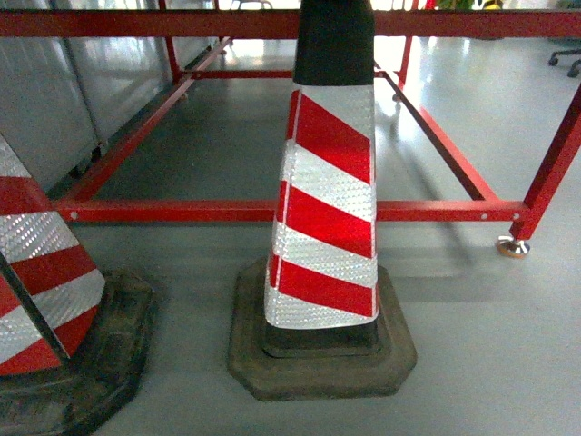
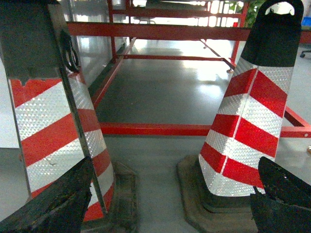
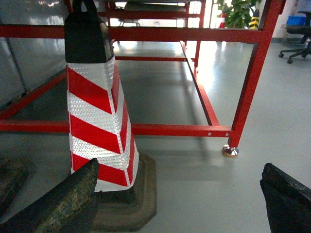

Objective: Place box next to blue box on left shelf

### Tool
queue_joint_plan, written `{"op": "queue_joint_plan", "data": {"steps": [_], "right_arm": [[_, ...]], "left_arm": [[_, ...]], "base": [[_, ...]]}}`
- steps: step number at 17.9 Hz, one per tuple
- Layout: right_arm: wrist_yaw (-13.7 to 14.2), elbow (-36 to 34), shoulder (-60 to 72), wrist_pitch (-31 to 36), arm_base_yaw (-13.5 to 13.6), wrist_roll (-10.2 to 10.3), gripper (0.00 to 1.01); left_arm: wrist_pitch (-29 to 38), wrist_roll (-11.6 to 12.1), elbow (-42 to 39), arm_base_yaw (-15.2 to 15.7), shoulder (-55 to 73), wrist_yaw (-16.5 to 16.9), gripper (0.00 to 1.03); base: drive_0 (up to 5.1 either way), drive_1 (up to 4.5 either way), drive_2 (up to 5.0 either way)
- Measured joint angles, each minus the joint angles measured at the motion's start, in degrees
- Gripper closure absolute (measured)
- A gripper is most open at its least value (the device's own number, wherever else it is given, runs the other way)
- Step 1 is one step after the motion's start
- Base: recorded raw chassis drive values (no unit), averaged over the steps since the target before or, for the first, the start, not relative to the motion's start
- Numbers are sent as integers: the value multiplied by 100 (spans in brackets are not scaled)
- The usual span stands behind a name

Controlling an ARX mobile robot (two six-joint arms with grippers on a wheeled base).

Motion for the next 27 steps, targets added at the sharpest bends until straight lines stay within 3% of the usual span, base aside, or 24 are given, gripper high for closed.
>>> {"op": "queue_joint_plan", "data": {"steps": [27], "right_arm": [[20, 0, 0, -2, 0, 2, 3]], "left_arm": [[-4, 46, 0, 0, 0, 20, 5]], "base": [[0, 0, 0]]}}
